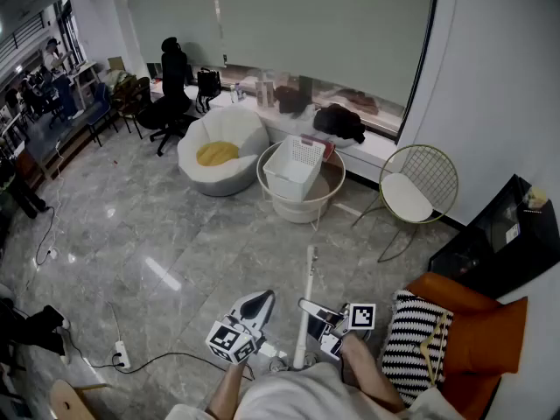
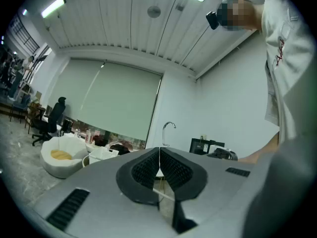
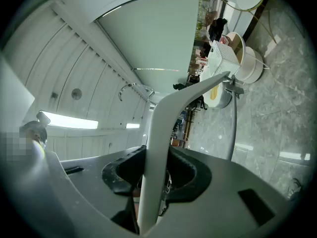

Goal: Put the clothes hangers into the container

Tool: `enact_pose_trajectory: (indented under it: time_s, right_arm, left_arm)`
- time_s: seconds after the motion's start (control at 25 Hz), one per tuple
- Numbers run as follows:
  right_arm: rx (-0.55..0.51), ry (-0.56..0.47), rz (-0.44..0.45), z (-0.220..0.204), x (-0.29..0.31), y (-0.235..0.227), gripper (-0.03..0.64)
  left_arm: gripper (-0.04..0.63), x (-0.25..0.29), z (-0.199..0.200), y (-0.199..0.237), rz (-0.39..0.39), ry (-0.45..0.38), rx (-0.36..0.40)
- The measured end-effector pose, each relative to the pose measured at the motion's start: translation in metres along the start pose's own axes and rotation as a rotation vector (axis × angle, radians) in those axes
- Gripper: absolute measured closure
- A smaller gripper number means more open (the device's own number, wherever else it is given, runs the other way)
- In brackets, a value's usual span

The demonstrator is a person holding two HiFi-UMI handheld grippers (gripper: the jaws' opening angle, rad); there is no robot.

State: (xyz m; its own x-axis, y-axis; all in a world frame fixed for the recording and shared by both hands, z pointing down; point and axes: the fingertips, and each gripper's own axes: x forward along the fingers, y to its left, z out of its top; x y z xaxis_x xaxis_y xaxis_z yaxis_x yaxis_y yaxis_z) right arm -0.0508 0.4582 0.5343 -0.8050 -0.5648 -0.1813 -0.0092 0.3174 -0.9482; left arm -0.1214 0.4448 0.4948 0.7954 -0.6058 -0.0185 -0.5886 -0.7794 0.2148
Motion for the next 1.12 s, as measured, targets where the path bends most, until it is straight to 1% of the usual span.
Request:
enact_pose_trajectory:
  time_s: [0.2,0.36,0.52,0.84,1.12]
  right_arm:
    - [0.011,0.001,-0.001,-0.002,0.002,0.0,0.471]
    - [-0.024,0.021,0.012,-0.002,0.001,0.001,0.469]
    - [0.006,0.005,-0.019,0.0,-0.001,-0.004,0.469]
    - [0.003,0.005,0.009,0.007,-0.01,0.002,0.469]
    - [0.008,0.02,0.013,0.014,-0.028,0.0,0.469]
  left_arm:
    - [0.566,0.0,-0.001,0.0,-0.002,0.001,-0.004]
    - [0.566,0.001,-0.004,-0.003,-0.002,0.001,-0.001]
    - [0.566,0.001,-0.001,-0.005,-0.003,0.004,0.002]
    - [0.566,0.01,-0.005,-0.014,0.004,0.009,0.0]
    - [0.566,0.026,-0.013,-0.034,0.008,0.017,0.009]
